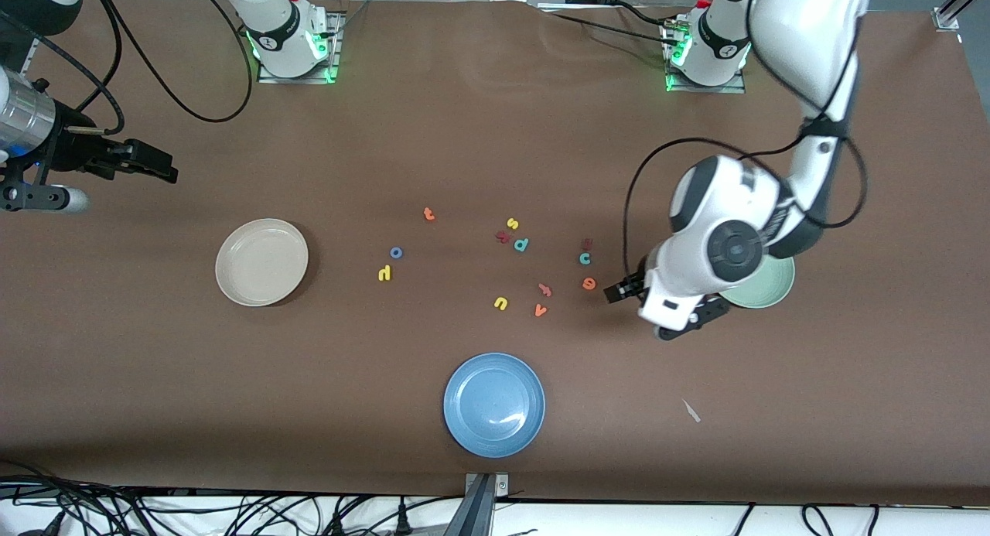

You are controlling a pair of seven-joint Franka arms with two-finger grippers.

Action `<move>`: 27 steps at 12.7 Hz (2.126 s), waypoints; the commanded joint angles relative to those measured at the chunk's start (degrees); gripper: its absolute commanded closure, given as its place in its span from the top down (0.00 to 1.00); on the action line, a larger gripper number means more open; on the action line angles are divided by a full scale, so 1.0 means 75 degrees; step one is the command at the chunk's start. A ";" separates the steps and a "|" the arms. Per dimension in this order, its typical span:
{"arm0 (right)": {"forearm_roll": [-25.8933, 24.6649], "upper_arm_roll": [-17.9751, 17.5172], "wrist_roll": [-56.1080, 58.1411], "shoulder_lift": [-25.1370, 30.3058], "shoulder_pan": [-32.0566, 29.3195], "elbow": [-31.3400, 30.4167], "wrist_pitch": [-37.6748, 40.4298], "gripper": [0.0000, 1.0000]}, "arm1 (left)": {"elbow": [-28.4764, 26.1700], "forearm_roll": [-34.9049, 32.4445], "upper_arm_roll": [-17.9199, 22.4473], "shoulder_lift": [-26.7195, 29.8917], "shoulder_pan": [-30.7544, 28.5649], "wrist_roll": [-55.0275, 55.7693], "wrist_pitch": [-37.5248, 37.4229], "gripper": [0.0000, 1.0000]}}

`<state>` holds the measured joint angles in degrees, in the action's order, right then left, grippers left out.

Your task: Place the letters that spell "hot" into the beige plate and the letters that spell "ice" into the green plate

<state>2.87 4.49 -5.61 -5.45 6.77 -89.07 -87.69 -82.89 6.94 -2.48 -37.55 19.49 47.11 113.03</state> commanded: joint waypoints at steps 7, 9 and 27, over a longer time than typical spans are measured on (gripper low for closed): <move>0.0062 -0.0107 -0.0633 -0.1006 0.0595 0.0086 -0.1431 1.00 | -0.1005 0.0234 0.0096 -0.0795 0.0471 0.1617 0.2155 0.87; -0.0089 -0.0107 -0.0984 -0.1276 0.0865 0.0086 -0.1910 1.00 | -0.1123 0.0235 0.0096 -0.0795 0.0541 0.1851 0.2273 0.83; 0.0026 -0.0119 -0.2450 -0.3936 0.2202 0.0086 -0.4980 1.00 | -0.1147 0.0164 0.0108 -0.0269 0.0484 0.1691 0.1691 0.00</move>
<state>2.87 3.46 -21.55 -33.14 22.49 -89.23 -122.53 -90.24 6.96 -2.13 -43.72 23.83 63.20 129.24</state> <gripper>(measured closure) 0.000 0.731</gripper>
